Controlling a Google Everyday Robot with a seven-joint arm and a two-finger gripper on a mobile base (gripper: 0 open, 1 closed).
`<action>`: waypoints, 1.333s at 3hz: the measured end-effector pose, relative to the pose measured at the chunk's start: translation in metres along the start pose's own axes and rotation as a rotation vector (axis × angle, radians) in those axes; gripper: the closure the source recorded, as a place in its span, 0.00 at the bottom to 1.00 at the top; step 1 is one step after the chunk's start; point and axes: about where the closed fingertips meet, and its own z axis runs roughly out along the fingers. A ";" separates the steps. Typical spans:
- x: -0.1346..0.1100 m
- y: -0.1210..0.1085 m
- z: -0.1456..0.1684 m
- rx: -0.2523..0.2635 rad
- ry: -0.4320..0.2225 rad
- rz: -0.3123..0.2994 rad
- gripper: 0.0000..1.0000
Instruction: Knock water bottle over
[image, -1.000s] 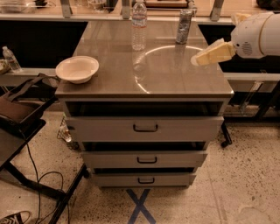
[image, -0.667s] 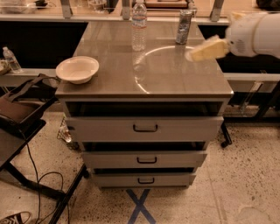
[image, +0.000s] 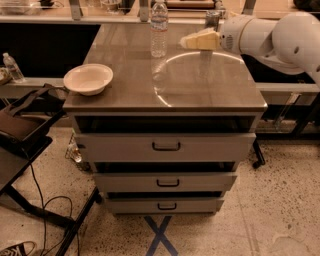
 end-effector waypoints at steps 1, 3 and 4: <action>0.002 -0.008 0.052 0.017 -0.025 0.016 0.00; 0.006 -0.015 0.116 -0.003 -0.043 0.047 0.00; 0.004 -0.012 0.150 -0.039 -0.042 0.105 0.00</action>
Offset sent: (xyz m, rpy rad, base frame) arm 0.1068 0.0479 -0.0120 0.0555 -0.0313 -0.0219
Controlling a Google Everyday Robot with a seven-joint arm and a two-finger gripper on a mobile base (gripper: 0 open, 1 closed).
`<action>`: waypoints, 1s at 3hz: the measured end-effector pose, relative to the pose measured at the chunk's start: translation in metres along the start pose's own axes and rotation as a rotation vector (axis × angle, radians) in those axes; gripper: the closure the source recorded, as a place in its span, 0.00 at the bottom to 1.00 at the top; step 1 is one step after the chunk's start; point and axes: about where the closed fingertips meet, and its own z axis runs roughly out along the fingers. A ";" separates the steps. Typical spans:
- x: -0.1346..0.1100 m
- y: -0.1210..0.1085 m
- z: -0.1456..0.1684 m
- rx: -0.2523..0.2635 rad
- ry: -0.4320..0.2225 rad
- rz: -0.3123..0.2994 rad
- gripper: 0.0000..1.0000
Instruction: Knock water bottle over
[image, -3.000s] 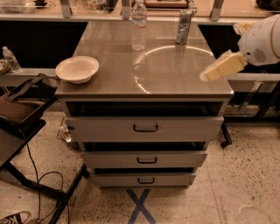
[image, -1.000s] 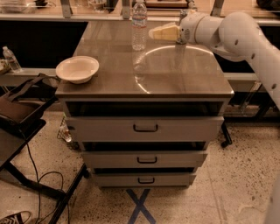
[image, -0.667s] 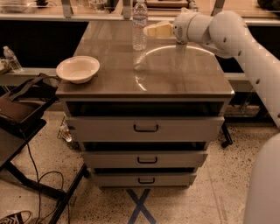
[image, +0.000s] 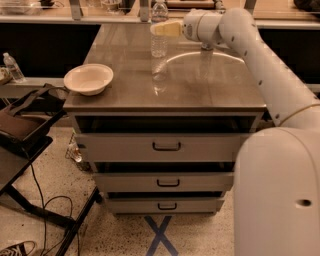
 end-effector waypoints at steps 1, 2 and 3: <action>-0.001 0.003 0.017 -0.019 0.003 0.047 0.00; 0.002 0.009 0.033 -0.035 0.002 0.070 0.00; 0.010 0.012 0.054 -0.026 -0.005 0.094 0.03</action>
Offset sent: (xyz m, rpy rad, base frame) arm 0.0372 0.0386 -0.0059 0.0772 0.0654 0.0370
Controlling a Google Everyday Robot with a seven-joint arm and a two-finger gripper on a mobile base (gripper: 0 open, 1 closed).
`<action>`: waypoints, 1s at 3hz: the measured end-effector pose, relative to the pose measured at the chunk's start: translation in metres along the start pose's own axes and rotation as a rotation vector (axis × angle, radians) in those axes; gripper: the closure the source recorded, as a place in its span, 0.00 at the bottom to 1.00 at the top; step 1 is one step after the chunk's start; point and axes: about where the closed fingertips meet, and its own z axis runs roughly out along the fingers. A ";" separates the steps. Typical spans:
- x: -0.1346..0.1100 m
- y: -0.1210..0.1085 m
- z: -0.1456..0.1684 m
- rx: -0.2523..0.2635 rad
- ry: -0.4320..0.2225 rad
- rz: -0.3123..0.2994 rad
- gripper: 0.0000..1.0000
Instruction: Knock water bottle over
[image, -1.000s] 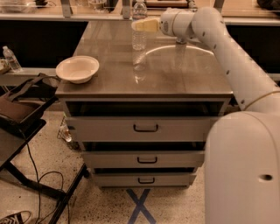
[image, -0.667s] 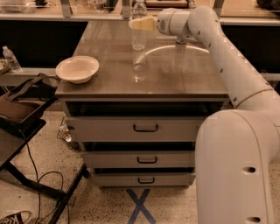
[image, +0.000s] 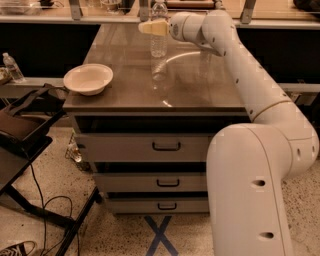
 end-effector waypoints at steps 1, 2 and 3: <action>0.002 -0.001 0.010 0.021 -0.015 -0.006 0.25; 0.004 0.002 0.014 0.018 -0.014 -0.005 0.57; 0.005 0.003 0.015 0.015 -0.013 -0.004 0.80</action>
Offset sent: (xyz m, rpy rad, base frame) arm 0.0076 0.0055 -0.0028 0.0030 -0.0145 -0.0194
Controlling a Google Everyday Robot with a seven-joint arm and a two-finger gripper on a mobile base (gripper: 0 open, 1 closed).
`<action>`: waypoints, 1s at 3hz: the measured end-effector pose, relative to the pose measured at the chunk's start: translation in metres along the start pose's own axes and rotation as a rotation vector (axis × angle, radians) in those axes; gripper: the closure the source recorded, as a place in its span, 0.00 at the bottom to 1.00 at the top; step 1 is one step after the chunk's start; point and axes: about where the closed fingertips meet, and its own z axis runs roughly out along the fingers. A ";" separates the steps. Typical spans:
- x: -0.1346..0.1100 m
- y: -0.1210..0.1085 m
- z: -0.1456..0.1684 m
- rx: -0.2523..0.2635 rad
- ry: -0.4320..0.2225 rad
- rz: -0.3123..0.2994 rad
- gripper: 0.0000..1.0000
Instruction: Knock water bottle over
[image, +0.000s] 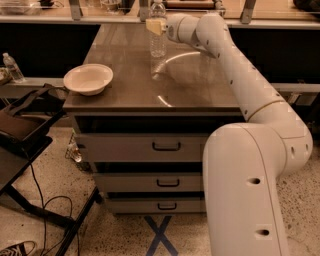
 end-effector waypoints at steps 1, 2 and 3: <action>-0.001 0.003 0.001 -0.007 0.007 -0.006 1.00; -0.013 0.008 -0.004 -0.026 0.040 -0.049 1.00; -0.054 0.018 -0.030 -0.022 0.166 -0.203 1.00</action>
Offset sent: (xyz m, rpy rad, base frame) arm -0.0066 -0.0061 0.0364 -0.1268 -0.0061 0.0514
